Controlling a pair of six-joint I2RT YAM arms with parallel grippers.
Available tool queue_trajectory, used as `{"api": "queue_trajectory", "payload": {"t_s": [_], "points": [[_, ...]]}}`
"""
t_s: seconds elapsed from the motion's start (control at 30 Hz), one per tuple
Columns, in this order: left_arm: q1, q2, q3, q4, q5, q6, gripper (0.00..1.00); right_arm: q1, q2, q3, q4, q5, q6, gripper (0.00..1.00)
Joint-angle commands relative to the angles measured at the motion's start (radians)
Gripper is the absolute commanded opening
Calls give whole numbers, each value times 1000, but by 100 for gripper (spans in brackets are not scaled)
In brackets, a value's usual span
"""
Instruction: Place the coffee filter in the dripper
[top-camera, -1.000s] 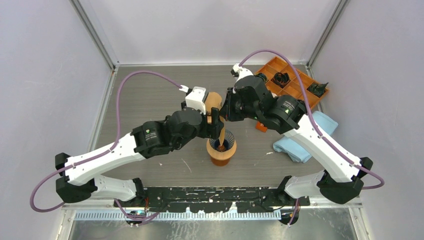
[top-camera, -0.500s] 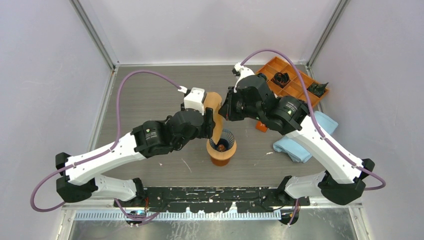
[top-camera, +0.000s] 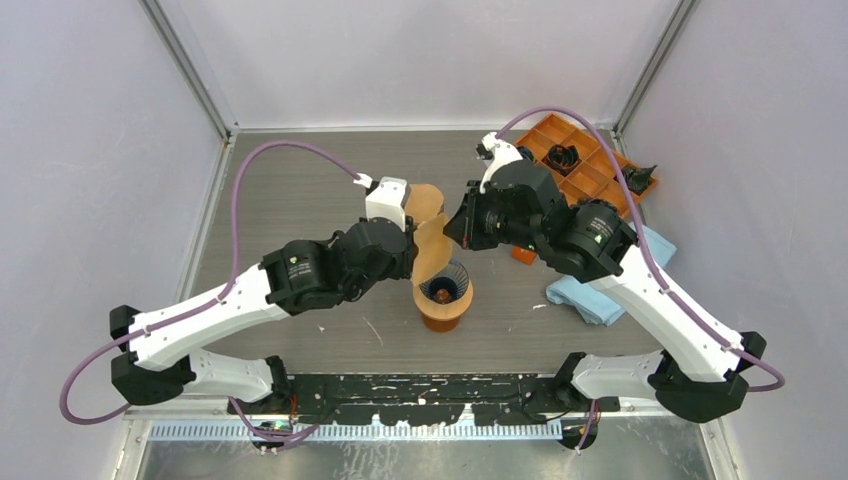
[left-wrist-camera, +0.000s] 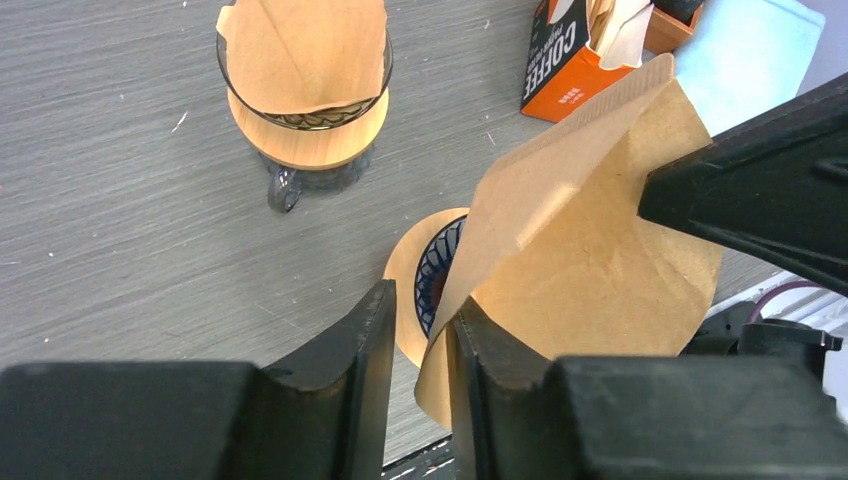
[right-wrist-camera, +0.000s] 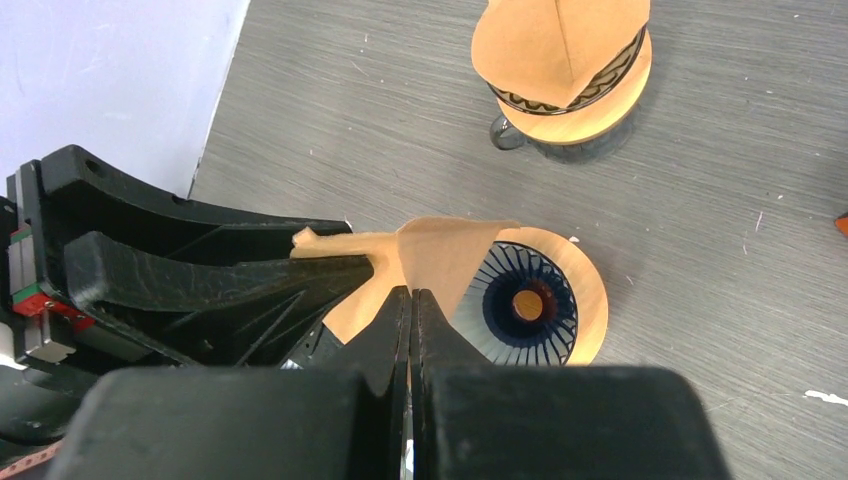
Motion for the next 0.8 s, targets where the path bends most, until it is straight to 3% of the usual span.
{"api": "queue_trajectory", "payload": {"t_s": [0.0, 0.17, 0.77], "points": [[-4, -2, 50, 9, 12, -25, 21, 6, -31, -17, 46, -2, 8, 1], [-4, 8, 70, 0, 29, -42, 1, 6, -26, -24, 29, -10, -3, 2], [-4, 78, 134, -127, 5, -314, 0, 8, 29, 75, -110, 40, -13, 30]]}}
